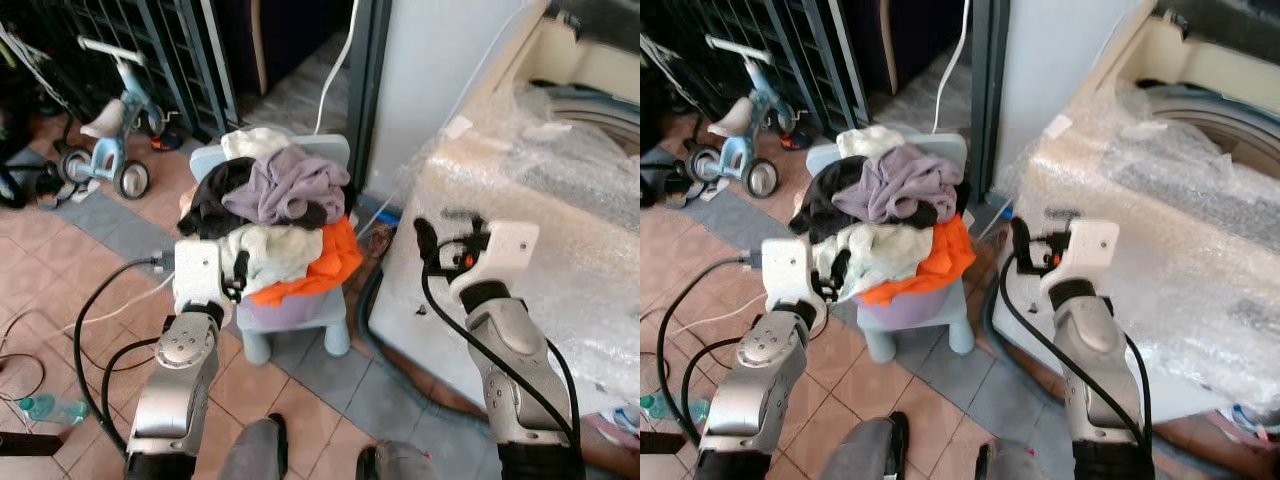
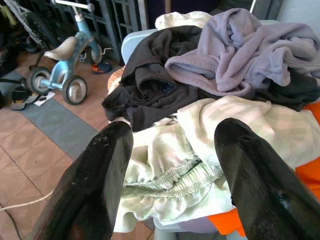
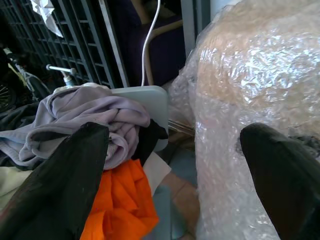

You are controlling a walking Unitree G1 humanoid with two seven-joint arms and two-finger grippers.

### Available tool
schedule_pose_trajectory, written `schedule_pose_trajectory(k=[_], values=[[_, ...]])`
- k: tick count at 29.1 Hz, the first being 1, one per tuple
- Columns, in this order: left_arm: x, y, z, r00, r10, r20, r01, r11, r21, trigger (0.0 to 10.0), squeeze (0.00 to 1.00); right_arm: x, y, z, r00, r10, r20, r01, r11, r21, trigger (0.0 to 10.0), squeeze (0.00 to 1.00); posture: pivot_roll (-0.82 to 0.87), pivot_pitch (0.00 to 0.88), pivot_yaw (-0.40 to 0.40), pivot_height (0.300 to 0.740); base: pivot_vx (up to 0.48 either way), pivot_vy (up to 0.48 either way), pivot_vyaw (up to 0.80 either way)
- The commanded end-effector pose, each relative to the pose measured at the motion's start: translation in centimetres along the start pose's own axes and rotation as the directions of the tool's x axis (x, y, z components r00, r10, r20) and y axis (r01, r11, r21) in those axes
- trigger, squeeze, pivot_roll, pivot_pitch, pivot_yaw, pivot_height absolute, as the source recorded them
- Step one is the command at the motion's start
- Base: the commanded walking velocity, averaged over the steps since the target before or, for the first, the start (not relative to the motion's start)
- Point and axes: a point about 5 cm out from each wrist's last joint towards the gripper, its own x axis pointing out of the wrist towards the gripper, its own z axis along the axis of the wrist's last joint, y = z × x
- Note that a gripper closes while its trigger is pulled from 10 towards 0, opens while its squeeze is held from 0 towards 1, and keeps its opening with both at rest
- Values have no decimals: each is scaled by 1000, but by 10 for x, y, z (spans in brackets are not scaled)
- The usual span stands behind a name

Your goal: Clothes washing

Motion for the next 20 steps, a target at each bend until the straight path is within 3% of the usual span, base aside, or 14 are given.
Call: schedule_pose_trajectory(k=[1,4,7,15,20], values=[[-1,-3,-1,1000,-9,-5,9,999,33,10000,0,-1,4,-3,1000,17,-12,-17,1000,13,10000,0,-23,133,44,740,0,0,800],[-2,-2,-2,1000,-8,-19,8,1000,16,10000,0,-3,4,-5,1000,18,-17,-17,1000,12,10000,0,-22,133,47,740,0,0,800],[-6,-2,2,998,-57,-22,54,993,-102,10000,0,-7,-3,-10,998,-42,-38,43,999,10,10000,0,-20,137,48,740,0,0,533],[-7,-2,6,998,-56,20,57,997,-52,10000,0,-15,-15,-19,988,-122,-91,114,989,-94,10000,0,-20,142,44,740,0,0,0],[-7,0,8,999,-16,47,19,998,-52,10000,0,-17,-10,-25,985,-114,-128,104,991,-83,10000,0,-24,144,45,740,0,480,0]])
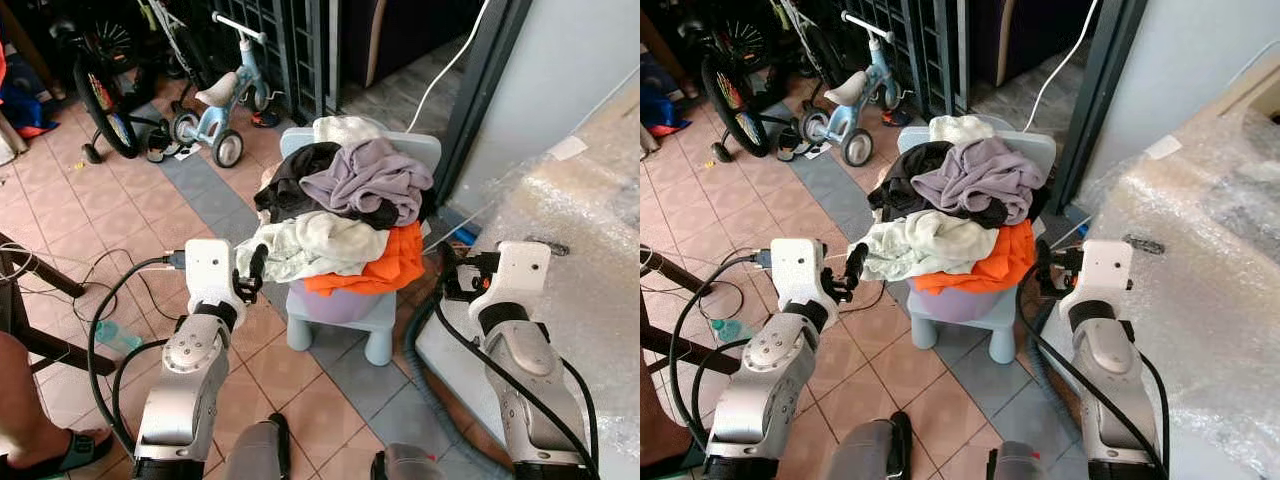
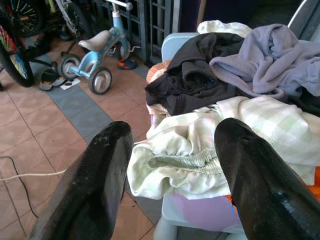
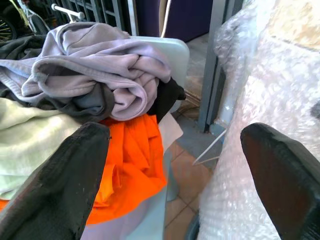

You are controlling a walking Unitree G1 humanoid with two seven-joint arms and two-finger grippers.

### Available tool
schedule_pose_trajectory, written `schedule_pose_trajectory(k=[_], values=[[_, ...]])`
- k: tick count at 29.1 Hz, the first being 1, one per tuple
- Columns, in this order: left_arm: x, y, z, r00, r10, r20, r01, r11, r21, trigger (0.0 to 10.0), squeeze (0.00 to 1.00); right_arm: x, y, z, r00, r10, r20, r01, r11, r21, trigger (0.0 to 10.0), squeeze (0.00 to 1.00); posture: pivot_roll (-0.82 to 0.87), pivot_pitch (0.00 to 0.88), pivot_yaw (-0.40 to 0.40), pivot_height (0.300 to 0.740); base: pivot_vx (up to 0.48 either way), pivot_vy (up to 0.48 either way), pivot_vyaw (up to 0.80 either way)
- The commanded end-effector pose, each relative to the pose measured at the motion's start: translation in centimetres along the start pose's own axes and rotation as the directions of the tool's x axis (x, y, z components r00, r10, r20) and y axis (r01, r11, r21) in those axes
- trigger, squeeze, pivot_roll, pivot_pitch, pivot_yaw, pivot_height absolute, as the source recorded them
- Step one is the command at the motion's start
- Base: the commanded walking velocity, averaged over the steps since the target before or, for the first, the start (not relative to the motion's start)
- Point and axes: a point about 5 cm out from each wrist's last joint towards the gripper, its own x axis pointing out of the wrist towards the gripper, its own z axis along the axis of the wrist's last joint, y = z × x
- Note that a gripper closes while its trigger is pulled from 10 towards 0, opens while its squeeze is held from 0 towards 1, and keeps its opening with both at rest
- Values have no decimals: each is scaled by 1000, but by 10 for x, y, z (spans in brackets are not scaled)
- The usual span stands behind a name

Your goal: Clothes washing

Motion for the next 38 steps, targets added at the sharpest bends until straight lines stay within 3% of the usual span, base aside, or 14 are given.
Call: schedule_pose_trajectory(k=[1,3,5,6,8,9,11,13,14,17,19,23,31,38], values=[[-2,7,0,1000,25,10,-25,1000,18,10000,0,-1,14,4,997,60,45,-61,998,31,10000,0,-25,146,47,740,0,480,0],[-2,8,2,999,30,23,-30,999,26,10000,0,-1,17,5,997,53,53,-53,999,-9,10000,0,-26,146,47,740,0,480,0],[-3,8,2,999,34,31,-35,999,34,10000,0,-4,31,8,979,203,15,-203,979,-33,10000,0,-28,146,49,740,0,480,0],[-3,8,2,999,27,28,-27,999,21,10000,0,-6,30,11,976,215,33,-214,976,-48,10000,0,-27,146,48,740,0,480,0],[-4,5,1,999,-43,25,43,999,34,10000,0,-7,14,14,990,112,87,-103,989,-106,10000,0,-26,142,47,740,0,480,0],[-4,5,1,999,-43,25,43,999,34,10000,0,-7,14,14,990,112,87,-103,989,-106,10000,0,-26,142,47,740,0,480,0],[-3,9,2,999,4,37,-6,998,70,10000,0,-6,-7,19,990,-2,144,31,980,-199,10000,0,-10,136,43,740,0,193,0],[-3,11,2,999,25,37,-28,996,83,10000,0,-6,-11,20,988,-23,155,56,976,-211,10000,0,-10,136,44,740,0,0,0],[-3,14,1,999,33,28,-36,996,87,10000,0,-5,-17,17,987,-86,139,118,964,-238,10000,0,-13,132,46,740,0,0,0],[-6,16,-7,1000,8,-20,-7,999,32,10000,0,-7,-14,7,988,-123,91,134,983,-123,10000,0,-22,132,52,740,0,0,0],[-7,16,-11,999,6,-32,-6,1000,1,10000,0,-9,-8,4,990,-127,65,135,982,-130,10000,0,-30,131,53,740,0,0,0],[-7,15,-11,1000,15,-16,-15,1000,-19,10000,0,-13,4,1,998,-6,59,15,988,-155,10000,0,-30,127,48,740,0,0,0],[-6,13,-4,1000,-10,22,10,1000,20,10000,0,-6,8,6,996,11,84,-2,994,-106,10000,0,-28,134,44,740,379,0,0],[-6,13,-6,1000,-13,14,13,1000,4,10000,0,5,17,12,991,69,111,-56,992,-117,10000,0,-29,141,61,740,476,0,0]])
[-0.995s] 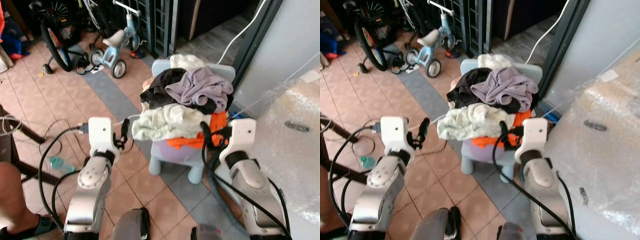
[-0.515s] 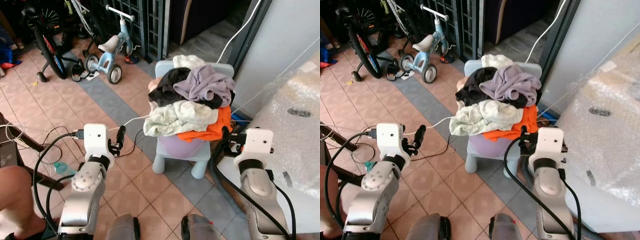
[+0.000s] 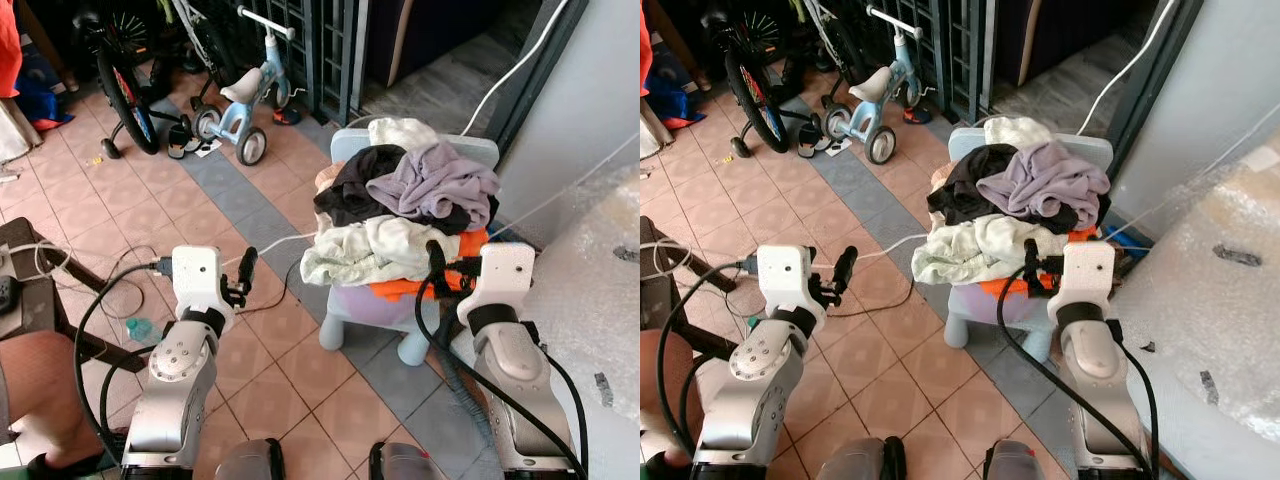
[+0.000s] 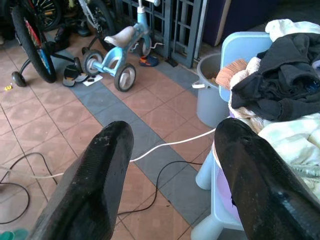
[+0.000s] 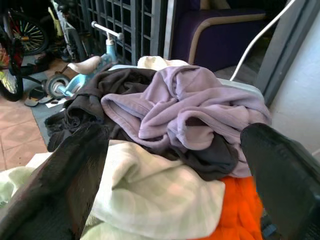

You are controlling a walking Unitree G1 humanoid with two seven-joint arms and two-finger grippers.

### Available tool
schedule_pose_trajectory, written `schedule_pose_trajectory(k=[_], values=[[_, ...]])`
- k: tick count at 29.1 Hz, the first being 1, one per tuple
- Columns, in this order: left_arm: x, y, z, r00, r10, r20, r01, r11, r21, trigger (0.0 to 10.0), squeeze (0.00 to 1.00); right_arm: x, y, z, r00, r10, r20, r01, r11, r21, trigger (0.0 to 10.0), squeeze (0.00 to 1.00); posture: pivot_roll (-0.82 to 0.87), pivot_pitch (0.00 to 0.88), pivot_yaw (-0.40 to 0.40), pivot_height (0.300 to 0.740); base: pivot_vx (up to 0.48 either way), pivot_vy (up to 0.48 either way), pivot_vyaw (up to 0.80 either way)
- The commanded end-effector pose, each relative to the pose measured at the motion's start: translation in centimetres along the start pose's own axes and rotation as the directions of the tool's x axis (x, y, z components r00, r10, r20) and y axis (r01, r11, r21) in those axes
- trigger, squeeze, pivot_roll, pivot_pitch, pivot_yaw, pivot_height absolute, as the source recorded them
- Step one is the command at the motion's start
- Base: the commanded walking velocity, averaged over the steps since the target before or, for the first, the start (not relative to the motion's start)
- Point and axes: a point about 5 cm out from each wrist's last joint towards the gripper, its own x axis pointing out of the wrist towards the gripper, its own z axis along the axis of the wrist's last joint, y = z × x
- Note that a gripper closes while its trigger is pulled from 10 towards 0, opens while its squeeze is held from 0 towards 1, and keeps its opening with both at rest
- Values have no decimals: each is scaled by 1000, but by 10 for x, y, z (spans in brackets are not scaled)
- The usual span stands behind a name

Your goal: Clothes washing

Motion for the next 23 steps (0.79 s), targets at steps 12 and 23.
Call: schedule_pose_trajectory(k=[12,23], values=[[-3,-2,0,1000,0,-9,0,1000,-17,10000,0,14,12,-2,996,93,-6,-93,995,-22,10000,0,-3,168,34,740,443,0,0],[-5,1,-3,998,40,-45,-40,999,-12,10000,0,19,-6,-19,993,-71,-96,52,981,-186,10000,0,17,175,23,740,0,0,0]])
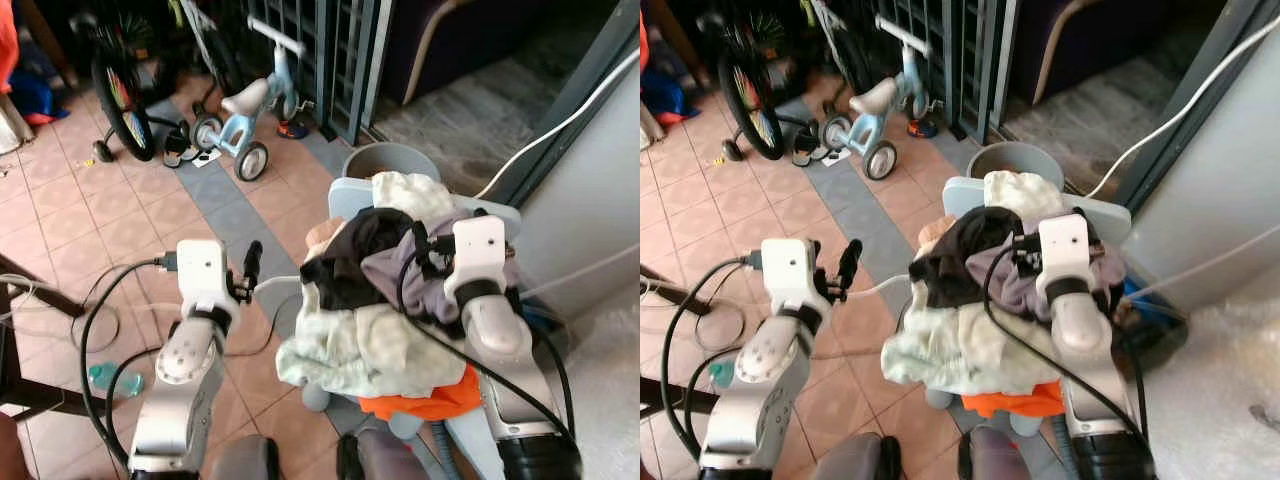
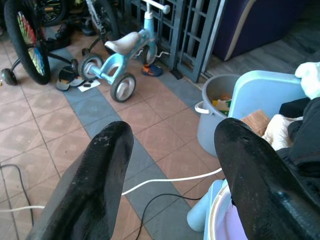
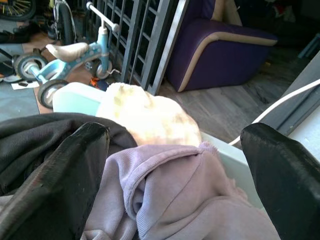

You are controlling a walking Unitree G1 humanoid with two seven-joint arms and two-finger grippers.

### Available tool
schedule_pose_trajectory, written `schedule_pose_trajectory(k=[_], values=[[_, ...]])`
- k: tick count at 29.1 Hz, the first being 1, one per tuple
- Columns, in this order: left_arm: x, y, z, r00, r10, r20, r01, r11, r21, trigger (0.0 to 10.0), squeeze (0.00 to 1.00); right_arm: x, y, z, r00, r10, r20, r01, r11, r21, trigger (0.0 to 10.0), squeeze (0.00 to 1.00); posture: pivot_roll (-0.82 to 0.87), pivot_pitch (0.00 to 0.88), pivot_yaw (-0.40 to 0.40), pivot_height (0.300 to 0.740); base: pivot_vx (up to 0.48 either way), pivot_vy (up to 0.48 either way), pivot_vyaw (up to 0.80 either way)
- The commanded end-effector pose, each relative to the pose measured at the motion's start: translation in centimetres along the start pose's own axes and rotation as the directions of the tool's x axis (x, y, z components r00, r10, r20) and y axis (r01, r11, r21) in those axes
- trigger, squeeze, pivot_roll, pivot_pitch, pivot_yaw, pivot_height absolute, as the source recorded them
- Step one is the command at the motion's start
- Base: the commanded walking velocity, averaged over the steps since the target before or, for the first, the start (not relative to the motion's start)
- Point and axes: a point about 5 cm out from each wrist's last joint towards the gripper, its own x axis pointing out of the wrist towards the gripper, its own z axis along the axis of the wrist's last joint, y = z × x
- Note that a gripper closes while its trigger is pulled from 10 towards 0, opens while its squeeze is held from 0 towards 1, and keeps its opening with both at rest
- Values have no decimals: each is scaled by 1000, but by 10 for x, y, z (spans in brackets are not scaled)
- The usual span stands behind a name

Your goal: Clothes washing

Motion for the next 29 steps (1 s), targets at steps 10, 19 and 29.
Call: schedule_pose_trajectory(k=[10,19,29], values=[[3,-2,-6,996,-46,-76,47,999,1,10000,0,5,-2,-44,926,25,-377,8,996,86,9725,0,22,178,36,740,0,0,0],[1,-5,-9,993,-66,-101,69,997,26,10000,0,5,14,-44,907,94,-410,-29,986,162,0,0,24,167,41,740,0,0,0],[4,-6,-11,991,-75,-114,79,996,32,10000,0,3,23,-38,917,137,-374,-11,947,320,0,0,17,158,46,740,0,0,0]])
